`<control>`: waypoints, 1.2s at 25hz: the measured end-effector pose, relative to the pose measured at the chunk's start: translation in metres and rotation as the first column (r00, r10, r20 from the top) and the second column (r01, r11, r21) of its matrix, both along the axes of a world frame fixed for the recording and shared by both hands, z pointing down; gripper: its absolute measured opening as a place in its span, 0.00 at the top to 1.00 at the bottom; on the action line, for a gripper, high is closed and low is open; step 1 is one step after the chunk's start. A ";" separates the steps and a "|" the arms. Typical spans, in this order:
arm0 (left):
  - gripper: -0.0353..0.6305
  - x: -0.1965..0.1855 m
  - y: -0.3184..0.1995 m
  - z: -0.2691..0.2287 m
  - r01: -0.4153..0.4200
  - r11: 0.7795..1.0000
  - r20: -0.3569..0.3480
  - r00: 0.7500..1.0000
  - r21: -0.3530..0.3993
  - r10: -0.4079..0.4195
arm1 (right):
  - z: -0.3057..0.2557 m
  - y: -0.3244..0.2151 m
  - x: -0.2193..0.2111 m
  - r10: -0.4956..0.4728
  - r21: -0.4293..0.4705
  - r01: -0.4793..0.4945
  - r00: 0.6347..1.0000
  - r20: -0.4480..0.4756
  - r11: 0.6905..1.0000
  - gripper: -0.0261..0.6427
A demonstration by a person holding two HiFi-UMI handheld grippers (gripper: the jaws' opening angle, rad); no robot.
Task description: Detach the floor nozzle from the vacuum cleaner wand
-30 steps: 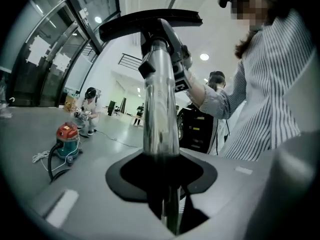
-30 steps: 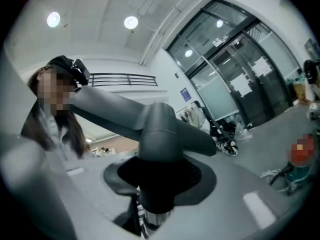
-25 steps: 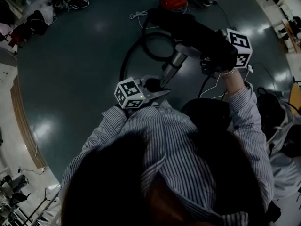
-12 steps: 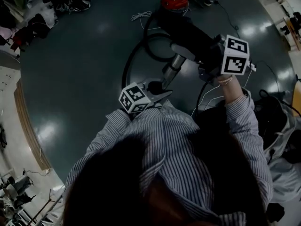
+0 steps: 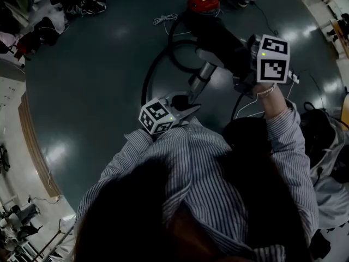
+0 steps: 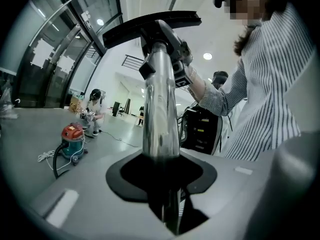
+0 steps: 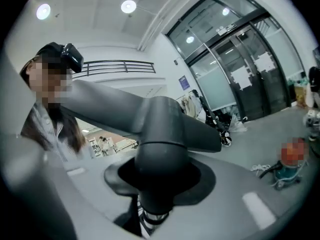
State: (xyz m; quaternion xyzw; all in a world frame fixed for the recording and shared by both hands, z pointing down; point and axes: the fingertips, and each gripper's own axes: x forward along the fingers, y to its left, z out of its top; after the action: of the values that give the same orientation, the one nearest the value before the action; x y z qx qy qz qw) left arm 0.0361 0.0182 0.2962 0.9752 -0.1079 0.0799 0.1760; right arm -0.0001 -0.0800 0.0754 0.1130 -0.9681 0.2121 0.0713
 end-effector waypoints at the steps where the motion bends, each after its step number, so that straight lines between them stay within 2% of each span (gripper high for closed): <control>1: 0.74 0.001 -0.001 0.001 0.001 1.000 0.001 1.000 -0.008 -0.001 | 0.002 -0.004 0.002 0.019 -0.011 -0.019 1.000 -0.006 1.000 0.75; 3: 0.74 0.001 -0.002 -0.002 -0.020 1.000 -0.025 0.999 -0.018 0.020 | 0.001 -0.005 0.002 -0.006 -0.011 0.006 1.000 0.006 1.000 0.75; 8: 0.73 -0.002 0.008 -0.016 -0.152 0.988 -0.133 0.980 -0.030 0.146 | -0.017 0.016 0.001 -0.189 0.067 0.182 0.976 0.104 0.981 0.75; 10: 0.73 -0.008 0.012 -0.014 -0.164 0.986 -0.147 0.976 -0.025 0.158 | -0.016 0.023 -0.001 -0.213 0.106 0.200 0.967 0.136 0.974 0.75; 12: 0.73 -0.012 0.013 -0.008 -0.144 0.989 -0.135 0.981 -0.013 0.141 | -0.010 0.028 -0.005 -0.201 0.122 0.181 0.964 0.176 0.976 0.75; 14: 0.73 -0.014 0.013 -0.004 -0.121 0.993 -0.133 0.984 -0.004 0.120 | -0.006 0.028 -0.007 -0.157 0.106 0.133 0.952 0.262 0.985 0.75; 17: 0.73 -0.016 0.010 -0.002 -0.094 0.996 -0.136 0.986 0.001 0.093 | -0.007 0.019 -0.012 -0.025 0.052 0.005 0.921 0.388 0.999 0.74; 20: 0.74 -0.020 0.008 0.000 -0.091 0.996 -0.149 0.985 -0.009 0.089 | -0.006 0.011 -0.028 0.085 0.063 -0.115 0.930 0.357 0.991 0.75; 22: 0.74 -0.023 0.008 -0.005 -0.094 0.996 -0.179 0.980 -0.009 0.091 | -0.009 0.011 -0.037 0.081 0.077 -0.112 0.944 0.320 0.991 0.75; 25: 0.74 -0.027 0.012 -0.010 -0.131 0.991 -0.194 0.973 -0.012 0.126 | -0.013 0.018 -0.043 -0.054 0.134 0.018 0.961 0.271 0.991 0.75; 28: 0.74 -0.024 0.012 -0.010 -0.130 0.991 -0.198 0.972 -0.015 0.124 | -0.012 0.023 -0.040 -0.195 0.170 0.159 0.955 0.225 0.973 0.75; 30: 0.74 -0.016 0.008 -0.007 -0.073 0.997 -0.197 0.978 -0.017 0.068 | -0.008 0.020 -0.031 -0.193 0.153 0.165 0.962 0.193 0.974 0.75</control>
State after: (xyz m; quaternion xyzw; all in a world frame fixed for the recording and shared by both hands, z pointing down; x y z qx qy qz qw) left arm 0.0203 0.0267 0.2894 0.9793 -0.0544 -0.0092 0.1946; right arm -0.0312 -0.0598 0.0678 0.0067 -0.9886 0.1491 -0.0184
